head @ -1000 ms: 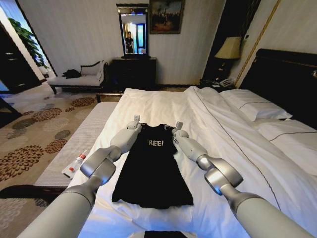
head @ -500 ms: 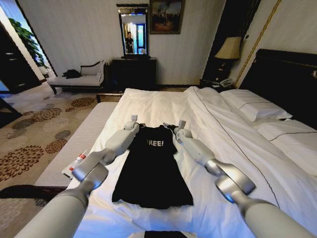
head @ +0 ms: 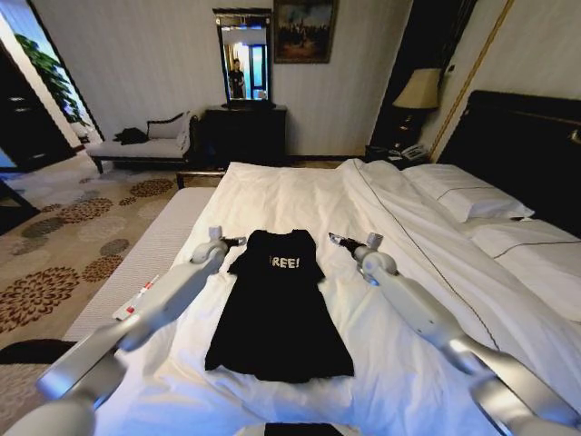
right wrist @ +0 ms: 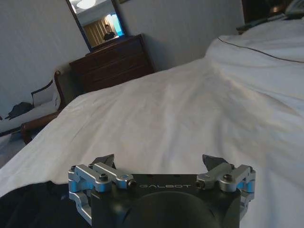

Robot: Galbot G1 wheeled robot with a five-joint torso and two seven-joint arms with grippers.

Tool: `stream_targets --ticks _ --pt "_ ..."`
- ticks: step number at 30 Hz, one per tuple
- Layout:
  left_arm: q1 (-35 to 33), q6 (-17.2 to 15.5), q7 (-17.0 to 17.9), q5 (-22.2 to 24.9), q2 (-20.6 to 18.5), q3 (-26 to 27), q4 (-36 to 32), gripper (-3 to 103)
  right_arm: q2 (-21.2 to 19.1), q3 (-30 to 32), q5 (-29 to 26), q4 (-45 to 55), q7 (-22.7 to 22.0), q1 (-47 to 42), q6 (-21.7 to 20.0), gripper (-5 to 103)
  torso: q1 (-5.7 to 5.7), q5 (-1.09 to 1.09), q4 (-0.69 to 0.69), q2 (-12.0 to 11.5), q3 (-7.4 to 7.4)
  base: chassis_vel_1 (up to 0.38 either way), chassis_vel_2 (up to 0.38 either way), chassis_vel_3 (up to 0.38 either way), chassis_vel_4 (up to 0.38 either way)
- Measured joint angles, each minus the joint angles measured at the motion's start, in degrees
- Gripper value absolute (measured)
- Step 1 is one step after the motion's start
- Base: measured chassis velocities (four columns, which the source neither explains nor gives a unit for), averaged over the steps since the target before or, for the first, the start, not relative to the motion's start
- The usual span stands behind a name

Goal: Fold the clothes on the bed.

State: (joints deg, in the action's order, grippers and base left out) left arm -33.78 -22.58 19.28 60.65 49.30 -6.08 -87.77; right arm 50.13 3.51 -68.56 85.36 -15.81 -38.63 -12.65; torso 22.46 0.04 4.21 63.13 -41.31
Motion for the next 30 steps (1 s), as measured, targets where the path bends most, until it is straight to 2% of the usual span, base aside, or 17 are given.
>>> stream_targets --ticks 3,5,7,8,10,12,13,14,15,17,18,19,23,25,29,30 --pt "-6.8 0.0 -0.7 -0.7 -3.8 4.8 -5.5 100 -1.8 4.6 1.2 5.9 0.9 -6.5 0.0 100 0.00 -0.12 -0.06 0.0 0.01 0.000 0.000 0.000 0.000" --pt "-13.9 0.4 -1.3 -1.3 -6.7 8.9 -10.7 100 -3.0 8.0 2.2 10.9 1.8 -13.4 0.2 100 -0.01 0.03 -0.01 0.0 0.00 0.000 0.000 0.000 0.000" --pt "-21.5 1.3 -2.2 -2.7 -8.6 13.1 -16.0 100 -3.8 11.6 4.2 16.0 2.4 -19.5 1.3 100 -0.01 -0.11 0.01 0.0 0.02 0.000 0.000 0.000 0.000" --pt "-21.5 1.3 -2.2 -2.7 -8.6 13.1 -16.0 100 -3.8 11.6 4.2 16.0 2.4 -19.5 1.3 100 -0.01 -0.11 0.01 0.0 0.02 0.000 0.000 0.000 0.000" --pt "-28.0 1.9 -2.7 -3.7 -8.8 17.7 -20.2 100 -3.8 14.8 7.3 20.5 2.5 -26.0 2.2 100 -0.01 -0.01 -0.03 0.0 0.01 0.000 0.000 0.000 0.000" --pt "-35.0 2.1 -3.3 -5.0 -8.2 22.7 -23.9 100 -3.2 18.6 9.4 25.0 2.5 -33.4 2.4 100 0.00 -0.09 0.00 0.0 0.01 0.000 0.000 0.000 0.000" --pt "-38.1 2.4 -3.8 -5.6 -7.8 24.7 -25.2 100 -2.7 19.9 9.7 26.6 2.5 -36.2 2.4 100 0.01 -0.04 0.05 0.0 0.01 0.000 0.000 0.000 0.000" --pt "-38.1 2.4 -3.8 -5.6 -7.8 24.7 -25.2 100 -2.7 19.9 9.7 26.6 2.5 -36.2 2.4 100 0.01 -0.04 0.05 0.0 0.01 0.000 0.000 0.000 0.000" --pt "-43.4 2.7 -4.9 -6.8 -7.1 27.4 -27.0 100 -2.1 21.7 9.8 28.9 2.9 -39.6 2.3 100 0.01 0.01 0.05 0.0 0.00 0.000 0.000 0.000 0.000" --pt "-51.6 3.3 -7.2 -9.0 -5.4 31.9 -29.6 100 -0.9 25.4 10.0 32.8 4.2 -45.5 2.2 100 0.00 -0.12 -0.05 0.0 0.00 0.000 0.000 0.000 0.000" --pt "-54.9 3.6 -8.3 -9.8 -4.4 34.2 -30.8 100 0.1 27.0 10.1 34.4 5.2 -48.8 2.1 100 -0.01 -0.06 -0.03 0.0 0.01 0.000 0.000 0.000 0.000" --pt "-54.9 3.6 -8.3 -9.8 -4.4 34.2 -30.8 100 0.1 27.0 10.1 34.4 5.2 -48.8 2.1 100 -0.01 -0.06 -0.03 0.0 0.01 0.000 0.000 0.000 0.000" --pt "-65.6 4.7 -10.8 -11.2 -0.7 40.6 -34.2 100 2.9 29.7 11.4 38.0 7.2 -58.7 1.2 100 0.00 -0.05 0.01 0.0 0.01 0.000 0.000 0.000 0.000" --pt "-66.9 4.9 -11.2 -11.4 -0.3 41.3 -34.5 100 3.3 29.8 11.5 38.3 7.4 -59.9 0.8 100 0.00 -0.04 0.01 0.0 0.00 0.000 0.000 0.000 0.000" --pt "-74.0 5.5 -12.6 -10.6 1.8 46.0 -37.0 100 5.7 30.5 8.5 41.3 5.5 -65.0 -5.9 100 0.01 -0.03 0.00 0.0 0.00 0.000 0.000 0.000 0.000" --pt "-74.0 5.5 -12.6 -10.6 1.8 46.0 -37.0 100 5.7 30.5 8.5 41.3 5.5 -65.0 -5.9 100 0.01 -0.03 0.00 0.0 0.00 0.000 0.000 0.000 0.000"
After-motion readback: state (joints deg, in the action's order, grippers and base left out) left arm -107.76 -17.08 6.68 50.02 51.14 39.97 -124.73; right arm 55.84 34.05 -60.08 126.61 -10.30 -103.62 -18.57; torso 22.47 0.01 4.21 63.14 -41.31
